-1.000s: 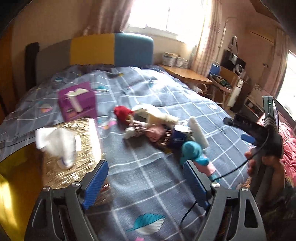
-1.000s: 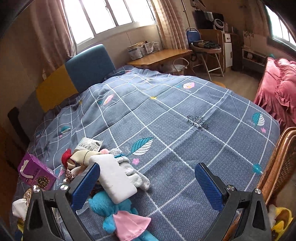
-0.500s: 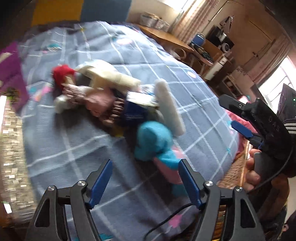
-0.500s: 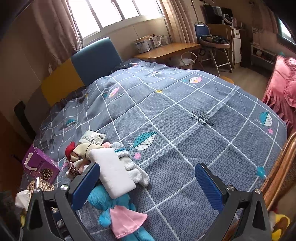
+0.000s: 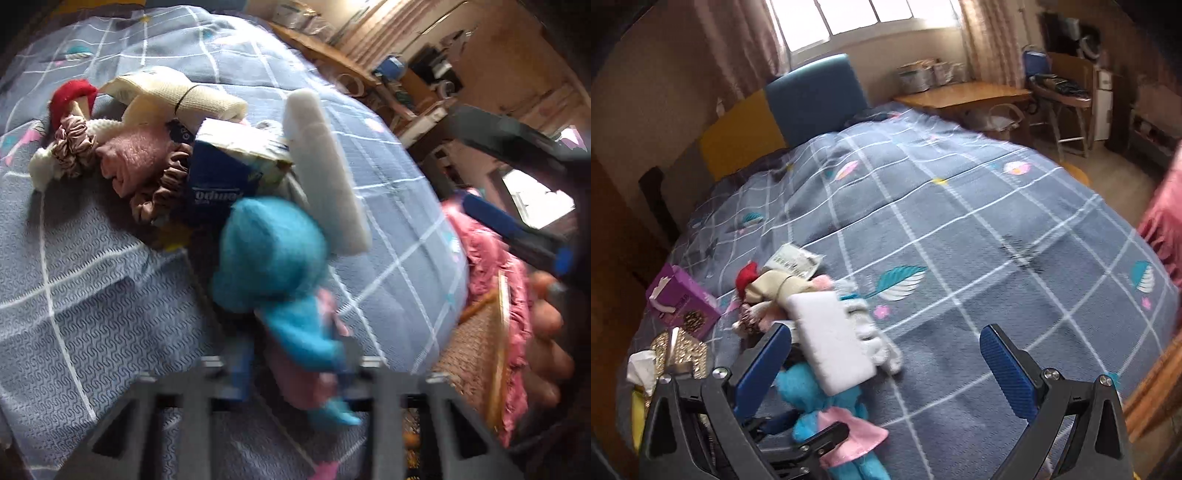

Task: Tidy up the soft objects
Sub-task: 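Reach the left gripper to the blue plush doll and grasp it, then carry the blue doll into the gold tray with left gripper while right grasps the white sponge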

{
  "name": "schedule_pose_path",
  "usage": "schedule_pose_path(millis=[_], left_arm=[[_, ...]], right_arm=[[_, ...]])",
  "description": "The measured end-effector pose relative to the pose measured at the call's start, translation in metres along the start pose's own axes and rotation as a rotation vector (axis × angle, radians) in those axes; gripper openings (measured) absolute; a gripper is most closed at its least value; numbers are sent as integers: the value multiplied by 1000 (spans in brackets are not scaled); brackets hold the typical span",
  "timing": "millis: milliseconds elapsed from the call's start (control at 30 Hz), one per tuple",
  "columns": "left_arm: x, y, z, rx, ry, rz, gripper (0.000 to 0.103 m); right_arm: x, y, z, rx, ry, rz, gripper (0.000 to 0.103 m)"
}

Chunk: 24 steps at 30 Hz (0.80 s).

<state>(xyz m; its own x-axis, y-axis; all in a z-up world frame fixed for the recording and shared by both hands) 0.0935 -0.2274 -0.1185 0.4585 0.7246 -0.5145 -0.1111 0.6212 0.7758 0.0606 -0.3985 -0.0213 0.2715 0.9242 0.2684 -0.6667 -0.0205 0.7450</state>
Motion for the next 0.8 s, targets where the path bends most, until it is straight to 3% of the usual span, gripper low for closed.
schedule_pose_path(millis=[100,267,300,367,400,433,600,800], left_arm=[[6,10,-8,-7,-18,-2,27],[19,29,-15,-17,-14,15,26],[22,33,-16,-26,-14,21,26],[26,35,-17,-35,-24,44,27],[28,32,-18,-15,-27,54,28],[30,29,-19,-4,-13,60,29],[29,18,-17,7,-3,80,24],[12,43,-14,-62,-63,90,21]], right_arm=[[21,-28,1,86,52,55,93],[46,-76,-3,206,134,9,88],[48,-82,-4,214,147,-16,83],[48,-90,-6,225,147,-43,55],[46,-92,-9,221,138,-62,27],[42,-91,-10,207,128,-80,21],[34,-90,-13,205,88,-52,18],[21,-75,-6,125,3,-61,18]])
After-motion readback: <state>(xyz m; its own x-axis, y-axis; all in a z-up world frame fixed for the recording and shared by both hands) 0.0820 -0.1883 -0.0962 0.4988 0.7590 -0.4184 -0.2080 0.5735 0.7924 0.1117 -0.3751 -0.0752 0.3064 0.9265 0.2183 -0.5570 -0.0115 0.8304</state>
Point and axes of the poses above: each gripper's, at about its wrist camera, not at the fingertips, and y roughly against the way its jaws point, x to its left, z to its top, the point moved 2 cm from there along -y, roughly the way its jaws point, and after that the axes turned 4 degrees about y, right-handed, at the moved point
